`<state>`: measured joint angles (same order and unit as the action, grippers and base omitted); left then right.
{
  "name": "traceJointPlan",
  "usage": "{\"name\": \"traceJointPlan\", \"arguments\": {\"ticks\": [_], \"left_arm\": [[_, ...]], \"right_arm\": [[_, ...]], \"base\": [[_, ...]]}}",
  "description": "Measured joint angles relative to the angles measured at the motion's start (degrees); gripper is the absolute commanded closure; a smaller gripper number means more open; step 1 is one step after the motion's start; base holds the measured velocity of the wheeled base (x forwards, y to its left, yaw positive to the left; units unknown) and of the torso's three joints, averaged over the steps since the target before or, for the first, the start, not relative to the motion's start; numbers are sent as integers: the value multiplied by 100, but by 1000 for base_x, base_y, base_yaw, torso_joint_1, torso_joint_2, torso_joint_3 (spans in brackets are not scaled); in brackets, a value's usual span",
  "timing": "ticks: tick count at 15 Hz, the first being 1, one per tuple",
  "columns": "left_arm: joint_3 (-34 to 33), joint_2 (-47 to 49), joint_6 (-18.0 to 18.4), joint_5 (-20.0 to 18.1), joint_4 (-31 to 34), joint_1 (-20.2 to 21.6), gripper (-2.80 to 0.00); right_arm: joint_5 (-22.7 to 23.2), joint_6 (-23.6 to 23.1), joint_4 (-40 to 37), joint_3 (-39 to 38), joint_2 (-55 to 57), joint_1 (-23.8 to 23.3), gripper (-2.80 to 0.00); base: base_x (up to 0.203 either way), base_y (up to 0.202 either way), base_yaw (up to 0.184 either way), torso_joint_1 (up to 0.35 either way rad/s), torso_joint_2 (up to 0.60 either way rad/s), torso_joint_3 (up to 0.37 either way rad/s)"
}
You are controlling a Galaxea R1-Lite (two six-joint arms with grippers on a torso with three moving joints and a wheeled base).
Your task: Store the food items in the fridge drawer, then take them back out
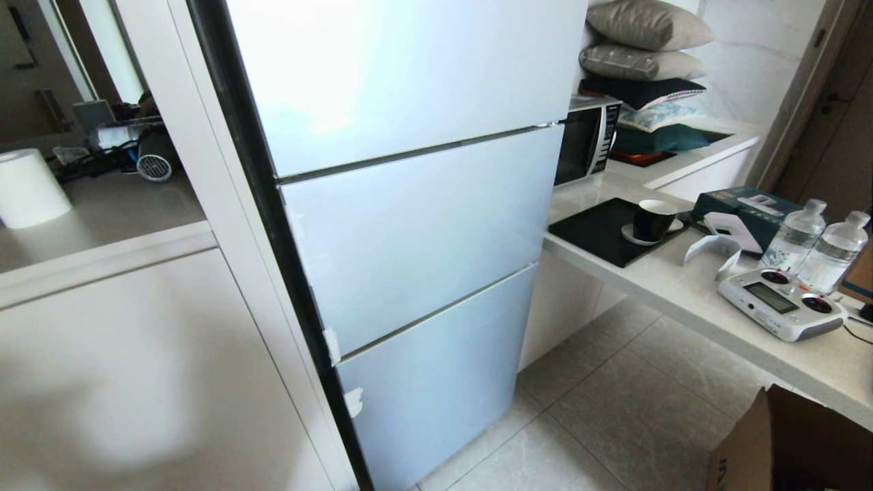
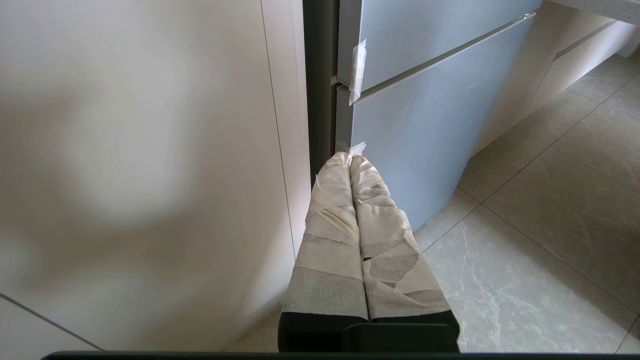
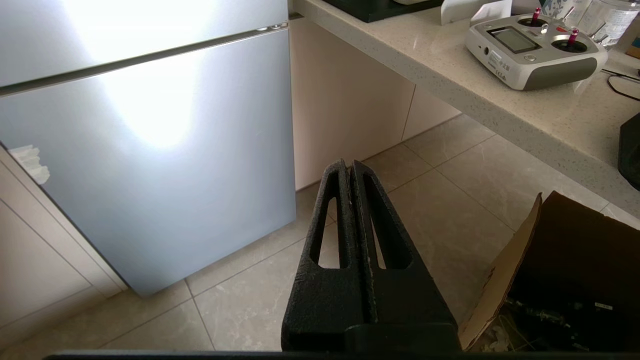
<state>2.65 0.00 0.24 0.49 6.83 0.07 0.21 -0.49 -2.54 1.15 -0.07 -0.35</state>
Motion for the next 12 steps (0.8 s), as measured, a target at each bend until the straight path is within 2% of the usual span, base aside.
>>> {"name": "traceJointPlan", "arguments": {"ticks": [12], "left_arm": [[-1, 0, 2, 1, 0, 0, 0]], "right_arm": [[-1, 0, 0, 0, 0, 0, 0]], "base": [[0, 0, 0, 0, 0, 0]]}}
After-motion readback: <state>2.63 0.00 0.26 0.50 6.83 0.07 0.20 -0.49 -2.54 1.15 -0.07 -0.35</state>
